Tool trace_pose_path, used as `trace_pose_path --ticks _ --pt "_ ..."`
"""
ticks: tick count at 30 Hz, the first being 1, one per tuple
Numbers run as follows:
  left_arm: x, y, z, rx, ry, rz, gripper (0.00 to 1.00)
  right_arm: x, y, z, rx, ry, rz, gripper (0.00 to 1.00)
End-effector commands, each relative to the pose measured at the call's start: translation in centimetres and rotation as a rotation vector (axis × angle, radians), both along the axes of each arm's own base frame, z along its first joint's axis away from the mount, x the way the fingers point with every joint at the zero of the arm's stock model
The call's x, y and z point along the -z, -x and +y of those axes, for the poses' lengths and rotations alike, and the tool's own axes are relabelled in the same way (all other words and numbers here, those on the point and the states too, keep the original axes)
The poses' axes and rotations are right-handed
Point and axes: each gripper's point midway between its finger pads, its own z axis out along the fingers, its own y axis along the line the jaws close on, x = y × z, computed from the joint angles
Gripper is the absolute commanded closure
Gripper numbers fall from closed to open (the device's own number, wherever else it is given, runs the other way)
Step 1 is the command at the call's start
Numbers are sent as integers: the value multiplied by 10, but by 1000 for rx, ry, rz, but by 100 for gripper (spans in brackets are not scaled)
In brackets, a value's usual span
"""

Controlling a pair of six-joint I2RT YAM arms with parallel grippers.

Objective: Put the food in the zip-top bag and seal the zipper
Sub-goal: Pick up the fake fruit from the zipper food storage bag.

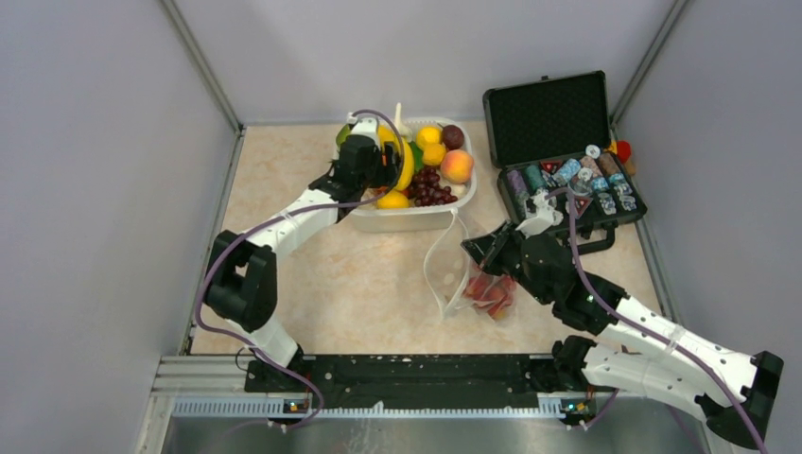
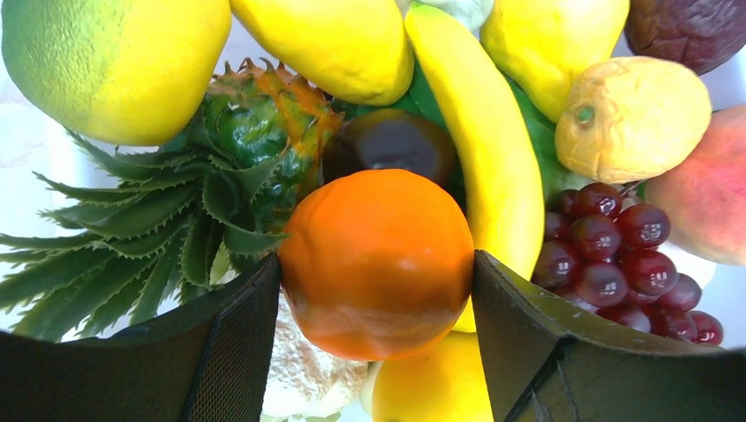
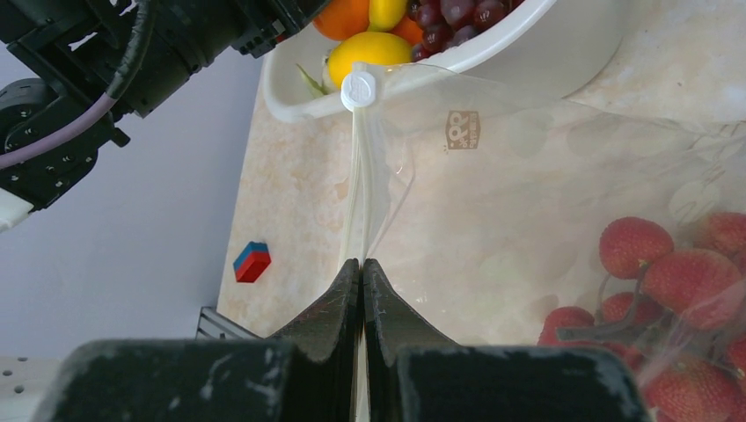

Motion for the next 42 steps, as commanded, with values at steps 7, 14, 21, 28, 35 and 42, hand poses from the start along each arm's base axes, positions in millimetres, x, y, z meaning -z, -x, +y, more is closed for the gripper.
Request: trace_pose_path --ticks 7,14,21,28,35,42 --pt "-48 20 0 41 85 -100 58 -12 0 1 0 -45 -26 100" --pt "-109 50 2 92 201 -229 60 -11 -1 1 5 -44 -27 100" --pt "-131 103 -29 351 346 -223 59 -13 -3 3 9 -46 -33 100" --pt "-145 138 -37 477 413 -241 58 -11 -4 4 18 -63 -33 100" --pt "-144 177 -51 662 469 -188 58 -10 -3 2 24 -75 -27 100" --pt "-136 231 -68 895 574 -118 57 -8 -6 -3 63 -101 -27 100"
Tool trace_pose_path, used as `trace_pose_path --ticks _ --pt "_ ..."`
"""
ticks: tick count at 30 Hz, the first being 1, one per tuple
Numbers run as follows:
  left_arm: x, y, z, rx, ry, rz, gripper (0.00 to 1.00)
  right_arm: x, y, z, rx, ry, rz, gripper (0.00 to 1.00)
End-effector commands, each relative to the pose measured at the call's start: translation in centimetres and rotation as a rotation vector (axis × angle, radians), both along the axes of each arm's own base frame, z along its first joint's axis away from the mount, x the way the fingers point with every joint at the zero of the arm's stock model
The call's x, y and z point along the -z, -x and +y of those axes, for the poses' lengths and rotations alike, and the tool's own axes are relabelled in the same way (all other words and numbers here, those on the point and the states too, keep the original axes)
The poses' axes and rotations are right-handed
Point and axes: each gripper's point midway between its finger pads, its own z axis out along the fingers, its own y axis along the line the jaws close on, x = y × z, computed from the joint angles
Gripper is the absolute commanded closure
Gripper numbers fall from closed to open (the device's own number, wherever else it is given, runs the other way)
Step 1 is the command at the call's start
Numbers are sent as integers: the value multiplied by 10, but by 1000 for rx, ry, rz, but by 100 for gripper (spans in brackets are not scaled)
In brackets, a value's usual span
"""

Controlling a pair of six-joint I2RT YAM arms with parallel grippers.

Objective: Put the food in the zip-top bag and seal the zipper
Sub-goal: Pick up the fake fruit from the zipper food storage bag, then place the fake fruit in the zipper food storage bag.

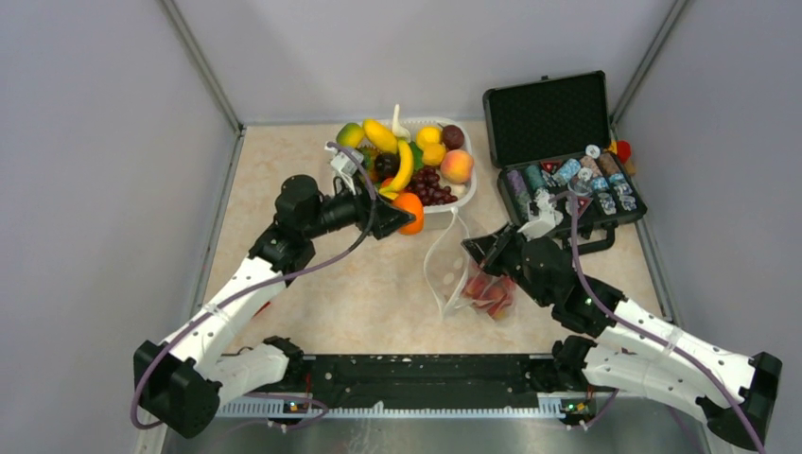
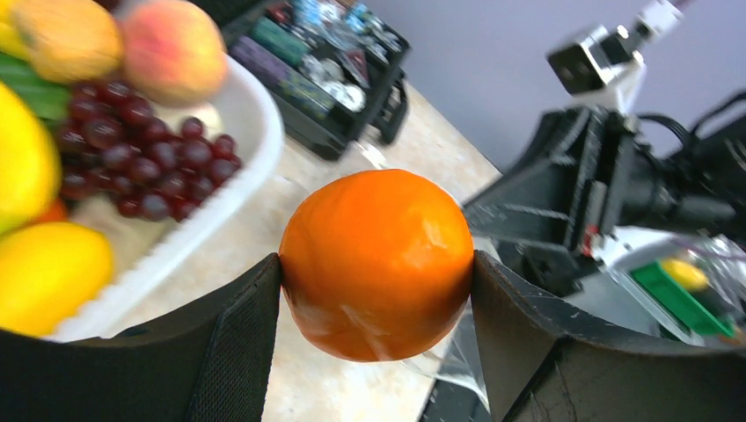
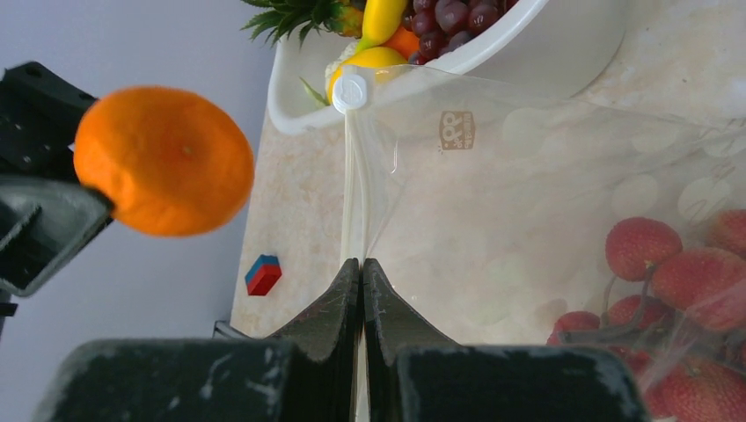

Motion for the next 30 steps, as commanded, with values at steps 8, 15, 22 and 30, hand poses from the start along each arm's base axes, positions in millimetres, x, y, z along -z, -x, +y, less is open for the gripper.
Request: trace_pose_path --ticks 8,15,22,30 --pt "17 75 -34 342 61 44 56 -12 -4 -6 52 -71 -28 100" --pt "31 85 -56 370 14 30 51 -12 -2 -9 58 -89 -25 100" --pt "44 75 -76 331 -47 17 48 -16 -1 -9 56 -105 -32 100" --pt "65 61 -80 289 -146 32 29 -19 0 -9 47 -111 -38 100"
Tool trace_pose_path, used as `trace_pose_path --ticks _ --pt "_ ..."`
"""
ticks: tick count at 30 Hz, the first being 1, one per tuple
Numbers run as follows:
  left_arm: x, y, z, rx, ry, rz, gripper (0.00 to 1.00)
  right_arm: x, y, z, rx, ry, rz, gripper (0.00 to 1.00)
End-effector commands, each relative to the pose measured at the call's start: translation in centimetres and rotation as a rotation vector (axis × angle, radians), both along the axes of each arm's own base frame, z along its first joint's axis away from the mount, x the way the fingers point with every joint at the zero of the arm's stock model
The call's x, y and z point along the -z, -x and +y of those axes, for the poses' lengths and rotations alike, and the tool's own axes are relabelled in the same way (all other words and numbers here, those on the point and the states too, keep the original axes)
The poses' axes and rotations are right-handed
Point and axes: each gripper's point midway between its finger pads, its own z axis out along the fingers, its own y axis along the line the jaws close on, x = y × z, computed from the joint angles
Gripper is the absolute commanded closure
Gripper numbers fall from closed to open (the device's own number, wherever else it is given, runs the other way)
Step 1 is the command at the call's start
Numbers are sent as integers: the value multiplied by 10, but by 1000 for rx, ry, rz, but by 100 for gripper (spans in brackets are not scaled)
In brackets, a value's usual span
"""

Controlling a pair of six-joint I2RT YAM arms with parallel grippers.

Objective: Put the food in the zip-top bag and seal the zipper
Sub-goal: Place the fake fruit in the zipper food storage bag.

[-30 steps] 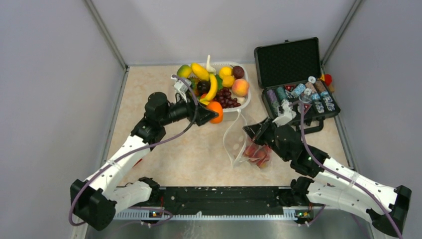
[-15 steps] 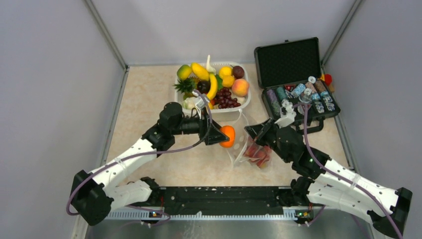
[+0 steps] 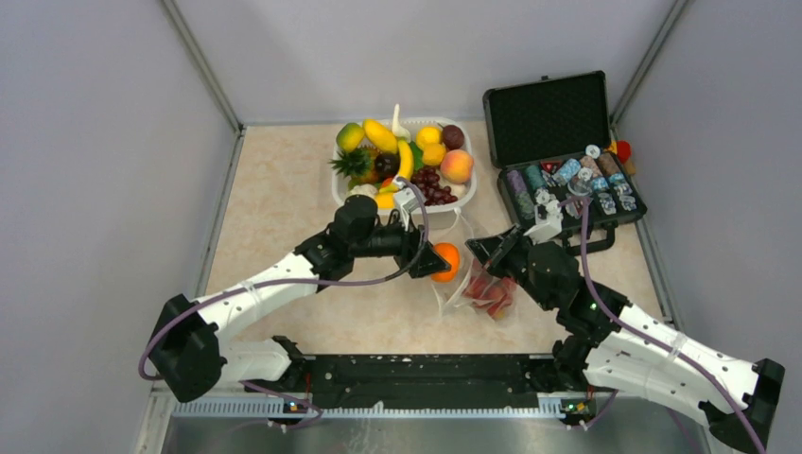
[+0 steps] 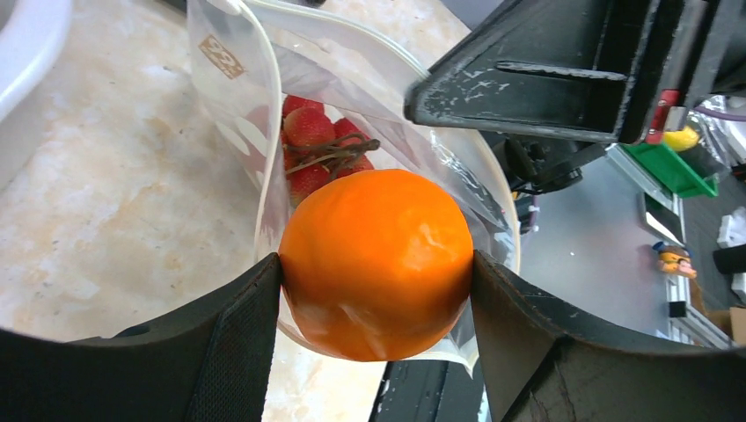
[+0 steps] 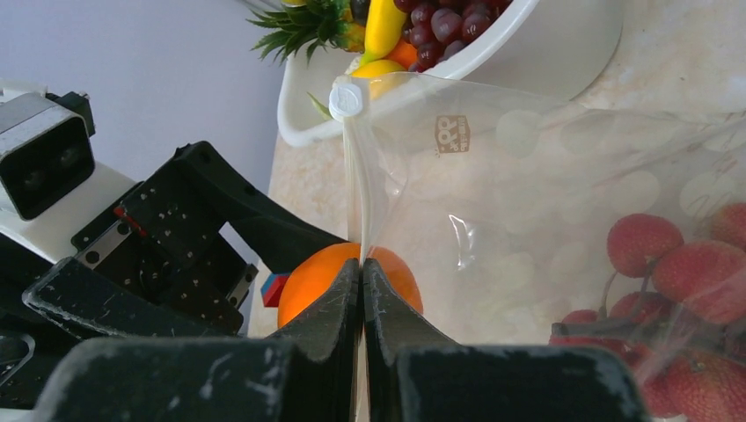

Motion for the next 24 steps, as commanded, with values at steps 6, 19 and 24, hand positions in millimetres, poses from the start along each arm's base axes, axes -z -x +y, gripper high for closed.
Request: trace_pose_path --ticks 6,19,24 --pt "-22 -6 -9 27 20 -62 4 -18 -1 -3 19 -50 -38 100" --pt "-52 -20 30 -175 -28 -217 1 -50 6 1 -47 -153 -194 100" --pt "-28 -49 53 -386 -147 -194 1 -63 11 0 -71 -182 -264 100"
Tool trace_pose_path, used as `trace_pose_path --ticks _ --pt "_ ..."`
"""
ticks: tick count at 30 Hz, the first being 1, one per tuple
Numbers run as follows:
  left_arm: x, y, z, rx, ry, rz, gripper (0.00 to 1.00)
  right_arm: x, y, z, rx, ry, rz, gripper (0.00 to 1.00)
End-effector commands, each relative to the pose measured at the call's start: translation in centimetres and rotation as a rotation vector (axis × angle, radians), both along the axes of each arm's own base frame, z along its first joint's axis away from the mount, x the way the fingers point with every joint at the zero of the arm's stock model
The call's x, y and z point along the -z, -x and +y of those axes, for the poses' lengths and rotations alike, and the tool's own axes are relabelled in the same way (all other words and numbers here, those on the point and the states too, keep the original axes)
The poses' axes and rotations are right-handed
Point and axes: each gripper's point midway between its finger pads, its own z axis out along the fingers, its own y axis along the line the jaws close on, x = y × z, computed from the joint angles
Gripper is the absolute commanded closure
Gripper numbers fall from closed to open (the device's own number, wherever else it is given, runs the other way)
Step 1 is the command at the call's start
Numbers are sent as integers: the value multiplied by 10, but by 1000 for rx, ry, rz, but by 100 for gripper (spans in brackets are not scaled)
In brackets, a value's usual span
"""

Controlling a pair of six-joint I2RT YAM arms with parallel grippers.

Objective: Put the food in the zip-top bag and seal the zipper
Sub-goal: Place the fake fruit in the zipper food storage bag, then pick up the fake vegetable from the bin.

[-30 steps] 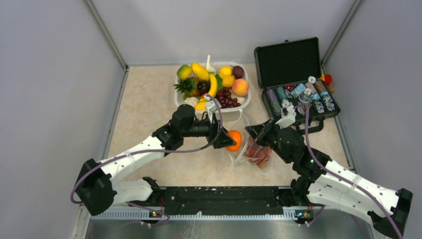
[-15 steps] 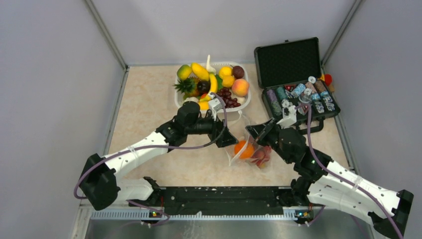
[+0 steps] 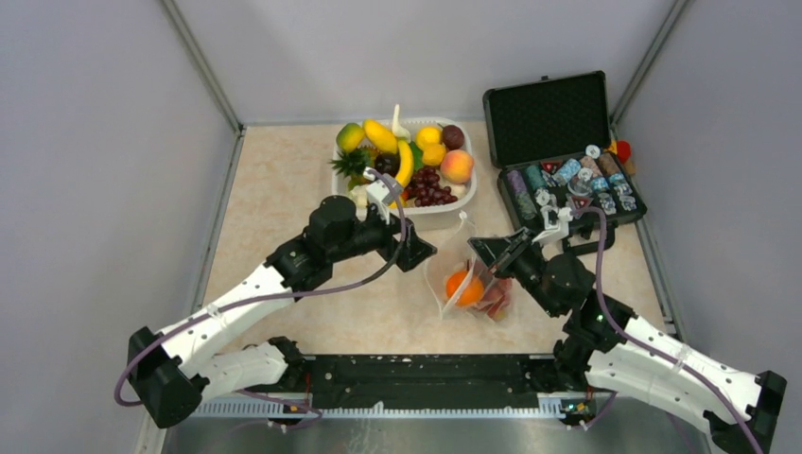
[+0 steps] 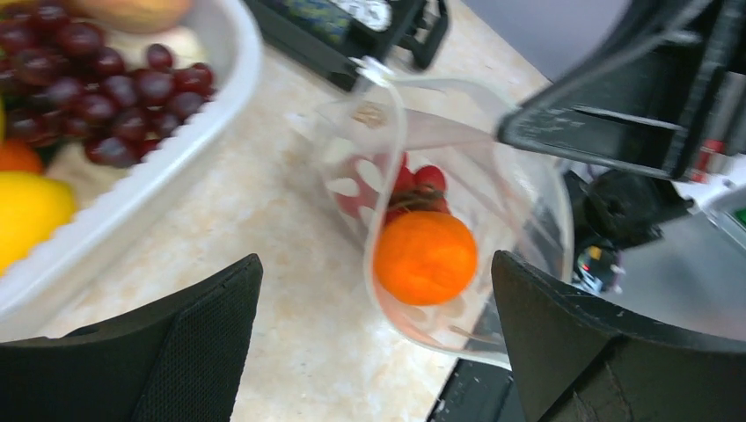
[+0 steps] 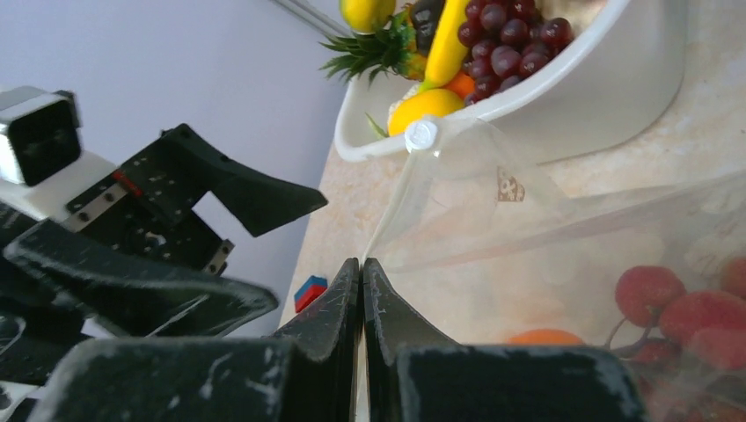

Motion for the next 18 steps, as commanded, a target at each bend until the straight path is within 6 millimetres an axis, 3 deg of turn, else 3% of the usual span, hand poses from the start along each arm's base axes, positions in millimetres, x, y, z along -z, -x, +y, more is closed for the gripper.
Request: trace_pose_path --ticks 1,4,11,13,18 --pt "14 -29 20 -190 -111 -5 1 -45 4 2 -28 -97 -130 100" --pt "14 -42 32 -279 -174 -4 1 -42 4 1 -22 -91 -120 100" --pt "-30 -98 63 -480 -148 -67 1 -11 -2 -9 45 -30 -3 100" --pt "-40 -118 74 -524 -144 -81 1 -11 -1 -7 38 -21 8 100" --pt "-61 -158 75 -549 -130 -102 1 -14 -2 1 11 4 18 100"
